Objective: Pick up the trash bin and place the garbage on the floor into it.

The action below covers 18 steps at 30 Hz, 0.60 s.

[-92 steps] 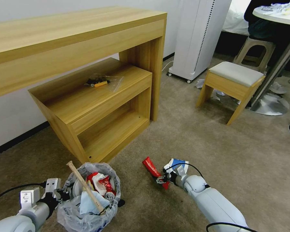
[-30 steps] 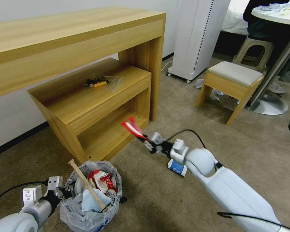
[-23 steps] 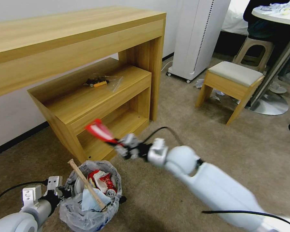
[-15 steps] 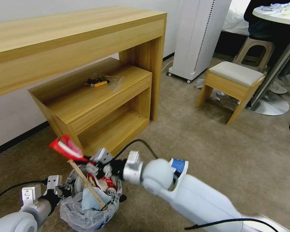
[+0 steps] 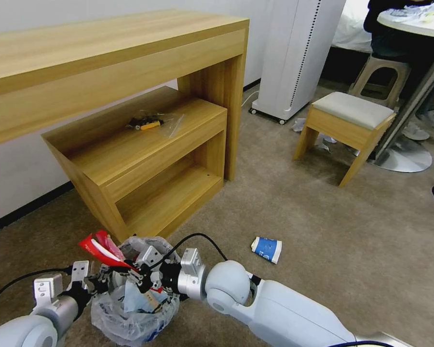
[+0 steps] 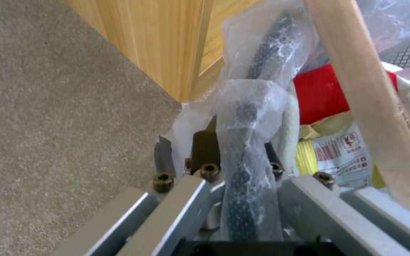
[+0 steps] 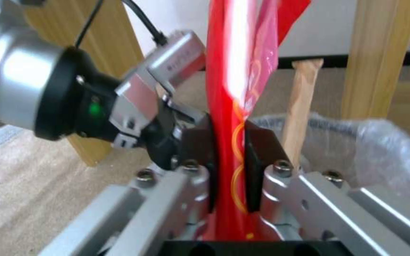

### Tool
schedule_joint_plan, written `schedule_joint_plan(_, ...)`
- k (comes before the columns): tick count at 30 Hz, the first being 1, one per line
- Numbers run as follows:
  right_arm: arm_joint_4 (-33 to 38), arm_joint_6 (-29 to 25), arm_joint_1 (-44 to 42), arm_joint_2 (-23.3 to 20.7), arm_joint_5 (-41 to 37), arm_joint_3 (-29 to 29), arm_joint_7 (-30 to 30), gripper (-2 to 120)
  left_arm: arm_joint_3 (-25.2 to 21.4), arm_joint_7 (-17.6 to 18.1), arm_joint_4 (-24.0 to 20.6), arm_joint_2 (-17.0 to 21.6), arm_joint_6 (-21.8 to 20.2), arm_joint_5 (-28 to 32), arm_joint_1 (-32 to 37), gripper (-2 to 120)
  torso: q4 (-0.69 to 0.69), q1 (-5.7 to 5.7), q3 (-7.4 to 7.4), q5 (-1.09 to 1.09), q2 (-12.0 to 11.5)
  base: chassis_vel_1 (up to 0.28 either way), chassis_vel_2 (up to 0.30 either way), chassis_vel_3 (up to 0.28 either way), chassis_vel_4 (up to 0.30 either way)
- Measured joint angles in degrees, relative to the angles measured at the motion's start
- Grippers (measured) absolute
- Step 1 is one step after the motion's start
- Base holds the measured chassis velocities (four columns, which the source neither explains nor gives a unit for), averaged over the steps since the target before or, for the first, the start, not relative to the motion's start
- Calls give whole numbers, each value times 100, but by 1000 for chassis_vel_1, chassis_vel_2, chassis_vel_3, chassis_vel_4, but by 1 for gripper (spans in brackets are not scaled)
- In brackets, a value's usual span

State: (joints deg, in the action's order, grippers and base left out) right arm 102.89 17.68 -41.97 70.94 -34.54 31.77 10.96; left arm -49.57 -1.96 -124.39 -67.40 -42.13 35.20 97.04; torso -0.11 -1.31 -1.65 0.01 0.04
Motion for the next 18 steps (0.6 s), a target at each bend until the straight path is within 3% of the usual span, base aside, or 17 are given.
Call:
schedule_joint_plan(8,-119,-1,-76,53,-9,-55,-87,48,-1,3,-107,-35,0,-17,37,0,0,0,0,1,0,0,0,0,0)
schedule_joint_plan(18,408,17,-84,-233,-43,-261,-352,84,-19,-5,-85,-44,0,-35,48,0,0,0,0,1,0,0,0,0,0)
